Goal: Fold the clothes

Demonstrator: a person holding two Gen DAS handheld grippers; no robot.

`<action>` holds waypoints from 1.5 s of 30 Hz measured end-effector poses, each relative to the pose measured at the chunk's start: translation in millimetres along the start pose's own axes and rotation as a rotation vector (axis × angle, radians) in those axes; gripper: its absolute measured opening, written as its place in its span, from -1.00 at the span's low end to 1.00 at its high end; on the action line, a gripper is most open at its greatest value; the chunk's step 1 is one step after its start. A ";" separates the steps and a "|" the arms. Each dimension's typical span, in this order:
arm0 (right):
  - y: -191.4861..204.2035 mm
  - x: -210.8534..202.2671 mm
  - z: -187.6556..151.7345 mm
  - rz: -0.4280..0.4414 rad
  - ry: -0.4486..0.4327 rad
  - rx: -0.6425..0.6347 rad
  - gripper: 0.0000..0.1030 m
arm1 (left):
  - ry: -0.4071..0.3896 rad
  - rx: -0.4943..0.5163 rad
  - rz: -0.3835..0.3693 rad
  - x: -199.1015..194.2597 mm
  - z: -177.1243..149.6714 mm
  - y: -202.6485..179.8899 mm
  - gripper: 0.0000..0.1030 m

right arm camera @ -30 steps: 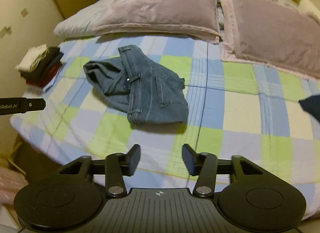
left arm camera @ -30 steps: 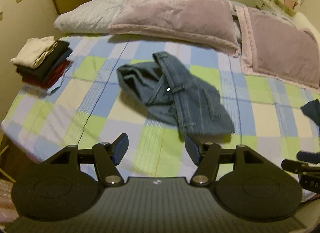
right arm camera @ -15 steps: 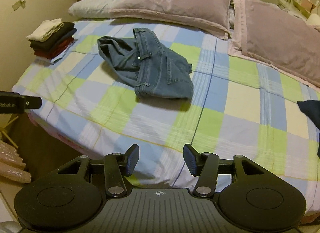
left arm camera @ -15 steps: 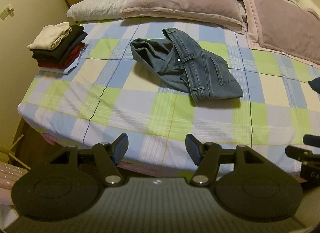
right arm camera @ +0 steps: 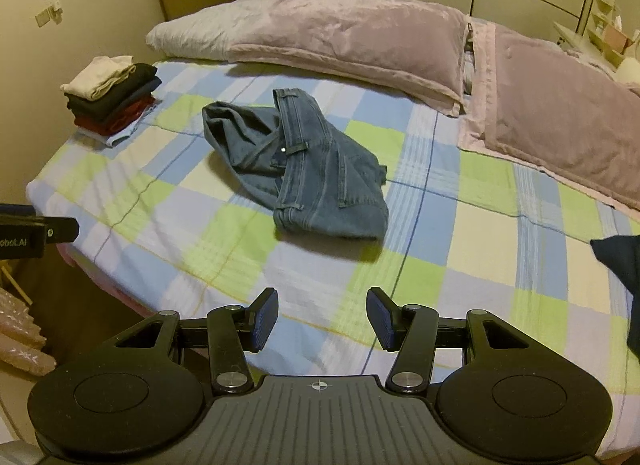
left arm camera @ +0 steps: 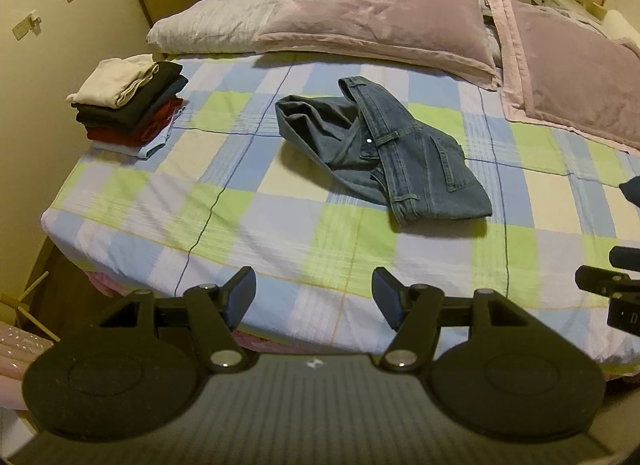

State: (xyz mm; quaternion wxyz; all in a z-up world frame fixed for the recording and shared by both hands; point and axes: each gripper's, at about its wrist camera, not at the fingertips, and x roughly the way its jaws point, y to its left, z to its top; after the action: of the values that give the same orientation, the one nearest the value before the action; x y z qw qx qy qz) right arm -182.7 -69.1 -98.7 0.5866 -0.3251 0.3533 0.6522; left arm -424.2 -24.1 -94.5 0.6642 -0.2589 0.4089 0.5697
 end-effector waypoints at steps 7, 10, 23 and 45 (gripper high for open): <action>-1.0 30.8 30.0 -0.003 0.011 0.014 0.02 | 0.018 0.001 -0.017 37.4 31.4 21.5 0.18; -7.2 46.7 45.1 -0.025 0.002 0.051 0.02 | 0.014 0.023 -0.037 59.7 56.1 33.2 0.18; -13.1 118.4 69.3 -0.263 -0.024 0.054 0.02 | 0.027 0.207 -0.161 167.0 169.5 93.0 0.18; 52.4 342.8 -12.9 -0.346 0.179 -1.119 0.05 | 0.239 0.100 -0.066 276.1 159.0 136.6 0.18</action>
State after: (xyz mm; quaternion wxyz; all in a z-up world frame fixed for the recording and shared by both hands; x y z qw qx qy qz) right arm -269.1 100.4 -388.9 0.3916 -0.6918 -0.0545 0.6043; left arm -512.5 284.8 -224.8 0.6413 -0.3049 0.5044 0.4914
